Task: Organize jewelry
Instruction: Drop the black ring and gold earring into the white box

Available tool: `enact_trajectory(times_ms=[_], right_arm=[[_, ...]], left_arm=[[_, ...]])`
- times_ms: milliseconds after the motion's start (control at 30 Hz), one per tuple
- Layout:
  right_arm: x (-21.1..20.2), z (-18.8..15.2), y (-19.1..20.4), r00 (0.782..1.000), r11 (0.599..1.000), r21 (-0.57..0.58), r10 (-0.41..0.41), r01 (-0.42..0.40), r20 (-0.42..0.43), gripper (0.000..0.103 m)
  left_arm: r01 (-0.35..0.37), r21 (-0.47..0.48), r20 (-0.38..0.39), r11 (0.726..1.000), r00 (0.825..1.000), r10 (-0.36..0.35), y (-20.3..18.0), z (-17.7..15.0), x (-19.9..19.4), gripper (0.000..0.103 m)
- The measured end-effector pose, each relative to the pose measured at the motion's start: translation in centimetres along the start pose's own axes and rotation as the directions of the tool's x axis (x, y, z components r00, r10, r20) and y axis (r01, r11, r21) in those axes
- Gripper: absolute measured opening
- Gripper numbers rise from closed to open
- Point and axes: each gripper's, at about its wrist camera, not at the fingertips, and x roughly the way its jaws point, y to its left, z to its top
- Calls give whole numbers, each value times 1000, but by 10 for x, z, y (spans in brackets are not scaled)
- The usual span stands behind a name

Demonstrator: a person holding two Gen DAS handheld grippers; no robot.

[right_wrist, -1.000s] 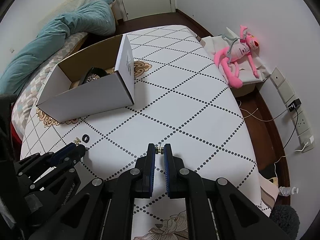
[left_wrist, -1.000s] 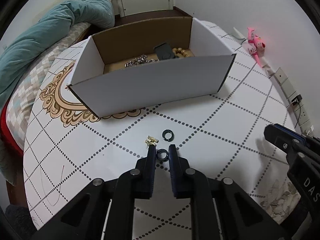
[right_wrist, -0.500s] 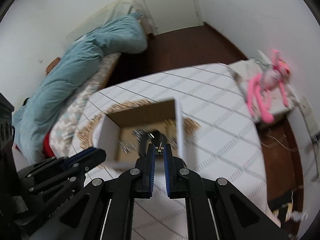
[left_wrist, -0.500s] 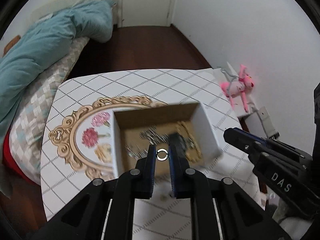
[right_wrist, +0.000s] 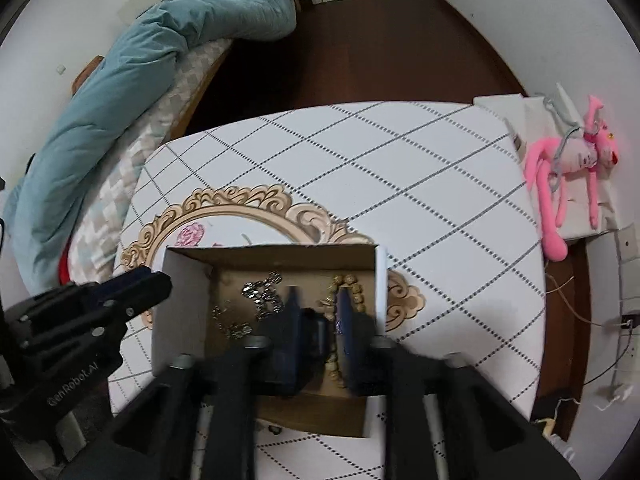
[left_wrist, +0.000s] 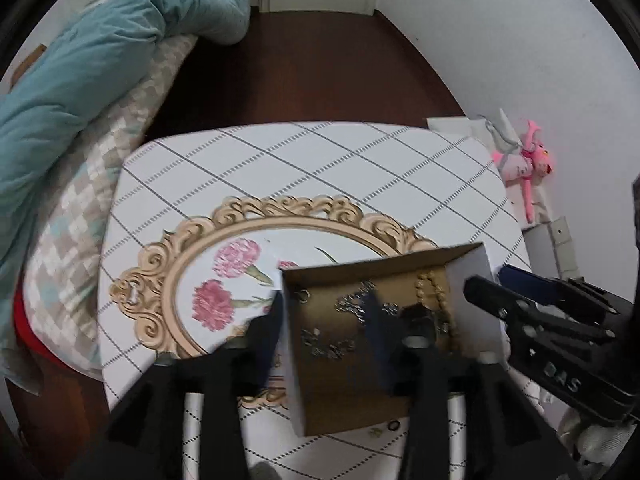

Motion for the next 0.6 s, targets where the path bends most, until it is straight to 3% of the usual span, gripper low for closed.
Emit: enact_trajectory(times_ms=[33,133,200,267,333,367,600], right_arm=[[-2,0,0,1000,1000,-5,-13,13,6,50],[-9,-1,-2,998,998,-10,-61,61,28,53],[-13,-3,-2,994,995,-18,-100,101,36,66],[-14,-7,1,985,985,-42,-168,169,43,98],[-14,-13,5,974,972,-66,-221,224,50,101],[-13,-17,6,967,965,-76,-249,252,49,101],[-16,-39,8,948,947,-72,-309,314,81,103]], left_arm=[[-21,-8,10,1000,1000,22,3,0,-2,69],[-55,-31,38,998,998,56,10,-1,-7,72],[-73,-41,40,996,996,75,14,-3,-6,73],[-100,-51,49,994,994,102,17,-8,-7,74],[-131,-60,55,990,989,134,20,-15,-5,99],[-142,-64,63,988,987,146,21,-19,-5,103],[-203,-44,90,978,974,206,14,-44,-8,103]])
